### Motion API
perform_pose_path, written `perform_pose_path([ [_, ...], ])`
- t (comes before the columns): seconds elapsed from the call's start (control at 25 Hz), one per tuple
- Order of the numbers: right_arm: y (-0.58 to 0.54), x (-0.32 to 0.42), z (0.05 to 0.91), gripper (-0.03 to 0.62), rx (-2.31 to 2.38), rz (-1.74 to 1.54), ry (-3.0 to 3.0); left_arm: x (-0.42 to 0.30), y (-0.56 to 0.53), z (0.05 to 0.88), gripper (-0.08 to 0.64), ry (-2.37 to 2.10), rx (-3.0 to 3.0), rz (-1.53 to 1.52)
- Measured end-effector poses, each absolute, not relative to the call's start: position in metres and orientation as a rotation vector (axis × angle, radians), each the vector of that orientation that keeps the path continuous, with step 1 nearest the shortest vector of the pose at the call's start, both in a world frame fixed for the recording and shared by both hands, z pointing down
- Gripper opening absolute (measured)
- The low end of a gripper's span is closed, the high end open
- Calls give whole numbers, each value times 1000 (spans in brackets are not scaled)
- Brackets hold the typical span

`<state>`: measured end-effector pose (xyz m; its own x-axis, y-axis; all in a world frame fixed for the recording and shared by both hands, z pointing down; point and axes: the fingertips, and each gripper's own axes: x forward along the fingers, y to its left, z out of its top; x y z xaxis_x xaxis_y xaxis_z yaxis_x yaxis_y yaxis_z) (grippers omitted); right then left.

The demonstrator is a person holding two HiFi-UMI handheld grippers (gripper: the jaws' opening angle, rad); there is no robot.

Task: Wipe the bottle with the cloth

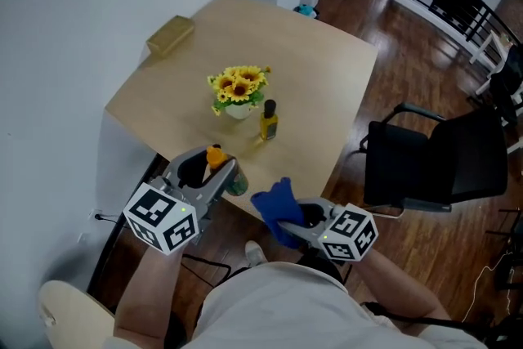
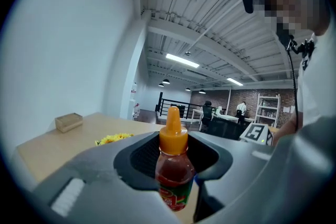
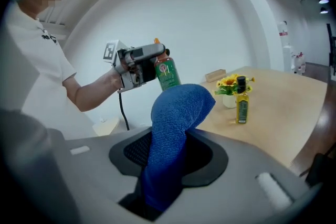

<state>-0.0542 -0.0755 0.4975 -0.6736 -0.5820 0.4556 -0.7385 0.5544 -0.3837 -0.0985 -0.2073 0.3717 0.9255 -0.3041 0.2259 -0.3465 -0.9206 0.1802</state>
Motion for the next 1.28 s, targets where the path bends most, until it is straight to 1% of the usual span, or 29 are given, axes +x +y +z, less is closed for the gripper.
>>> perform_pose_path([
  [0.36, -42, 47, 488, 155, 1461, 880, -2381, -74, -288, 468, 161, -755, 2833, 376],
  [0.56, -33, 80, 489, 155, 1528, 889, -2309, -64, -336, 532, 161, -928, 2777, 440],
  [0.72, -26, 106, 488, 155, 1609, 914, -2245, -57, -361, 567, 163, -1021, 2735, 449],
  [0.96, -8, 124, 489, 155, 1673, 946, -2188, -52, -369, 598, 163, -1090, 2736, 510],
  [1.2, -2, 141, 491, 155, 1661, 961, -2209, -50, -370, 604, 172, -1144, 2725, 546],
  [1.28, -5, 146, 488, 155, 1631, 941, -2238, -53, -369, 599, 230, -1169, 2711, 571],
])
